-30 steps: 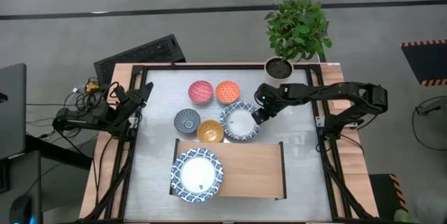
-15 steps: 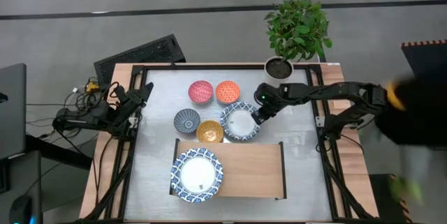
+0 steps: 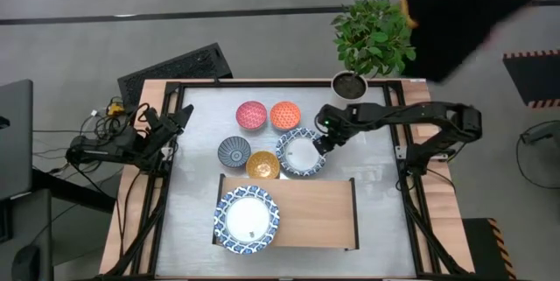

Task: Place and stack bowls onto a shelf
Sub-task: Stack the white patterned bowl on top of the other white patterned bowls on the shelf

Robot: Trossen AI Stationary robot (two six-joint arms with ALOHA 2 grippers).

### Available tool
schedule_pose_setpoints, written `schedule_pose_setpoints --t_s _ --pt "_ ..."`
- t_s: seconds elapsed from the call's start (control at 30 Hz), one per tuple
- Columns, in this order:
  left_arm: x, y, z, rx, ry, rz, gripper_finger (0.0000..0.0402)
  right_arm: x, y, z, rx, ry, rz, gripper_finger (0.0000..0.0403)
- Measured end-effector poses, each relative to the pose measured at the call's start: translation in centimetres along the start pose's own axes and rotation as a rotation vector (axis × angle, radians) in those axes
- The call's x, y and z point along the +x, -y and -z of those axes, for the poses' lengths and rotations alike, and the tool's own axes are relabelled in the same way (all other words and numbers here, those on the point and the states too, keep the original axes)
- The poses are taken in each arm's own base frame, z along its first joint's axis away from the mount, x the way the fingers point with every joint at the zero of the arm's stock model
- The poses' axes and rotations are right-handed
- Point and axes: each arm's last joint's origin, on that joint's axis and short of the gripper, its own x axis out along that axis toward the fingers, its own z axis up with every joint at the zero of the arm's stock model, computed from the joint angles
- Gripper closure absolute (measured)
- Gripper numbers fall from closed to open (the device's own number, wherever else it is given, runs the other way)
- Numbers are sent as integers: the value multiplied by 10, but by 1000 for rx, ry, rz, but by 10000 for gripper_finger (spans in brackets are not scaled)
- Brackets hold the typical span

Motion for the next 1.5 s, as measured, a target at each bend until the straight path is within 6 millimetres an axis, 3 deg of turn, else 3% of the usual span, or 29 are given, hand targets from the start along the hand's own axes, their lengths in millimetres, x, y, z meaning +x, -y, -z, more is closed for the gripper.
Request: schedule_pose_setpoints --t_s 0.13,0.5,0.73,0.97,1.33,1.5 --pt "0 0 0 0 -2 2 273 7 -2 1 5 -12 5 186" --pt "0 0 0 2 -2 2 273 14 -6 0 -3 -4 -8 231" --pt "0 0 0 1 -2 2 273 15 -6 0 -4 -7 -8 221" --pt "0 0 0 2 -1 1 273 3 -2 1 22 -3 -2 216" --pt "0 0 0 2 -2 1 273 20 -3 0 11 -35 13 216" --pt "0 0 0 2 -1 1 273 19 -4 -2 13 -24 -5 219"
